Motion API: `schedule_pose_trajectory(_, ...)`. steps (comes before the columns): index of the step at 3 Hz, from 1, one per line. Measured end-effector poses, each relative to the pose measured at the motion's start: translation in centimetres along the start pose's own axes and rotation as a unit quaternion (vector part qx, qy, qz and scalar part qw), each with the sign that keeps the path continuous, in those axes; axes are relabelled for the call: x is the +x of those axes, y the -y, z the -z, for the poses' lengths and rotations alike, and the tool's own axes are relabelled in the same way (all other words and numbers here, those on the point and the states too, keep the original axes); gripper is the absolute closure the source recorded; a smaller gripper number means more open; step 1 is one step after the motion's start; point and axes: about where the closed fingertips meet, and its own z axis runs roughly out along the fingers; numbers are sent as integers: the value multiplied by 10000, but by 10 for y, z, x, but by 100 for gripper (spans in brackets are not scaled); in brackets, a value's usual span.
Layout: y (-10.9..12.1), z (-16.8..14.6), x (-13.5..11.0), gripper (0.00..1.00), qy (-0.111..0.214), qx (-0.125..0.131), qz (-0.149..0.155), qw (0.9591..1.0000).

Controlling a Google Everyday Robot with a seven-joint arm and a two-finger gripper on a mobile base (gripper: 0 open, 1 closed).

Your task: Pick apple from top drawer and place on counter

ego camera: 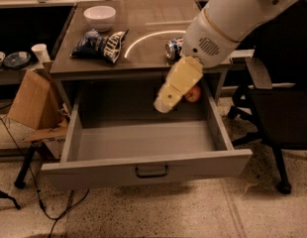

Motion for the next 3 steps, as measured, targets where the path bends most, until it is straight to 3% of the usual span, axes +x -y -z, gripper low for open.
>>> schedule_pose_trajectory(1, 1, -49, -35, 0, 37, -301, -661, 9974)
schedule_pose_trajectory(2, -2, -52, -41, 0, 26, -321, -1026, 9942)
schedule_pose_trajectory(3, -4, -44, -43, 0, 197, -266, -1065, 9938)
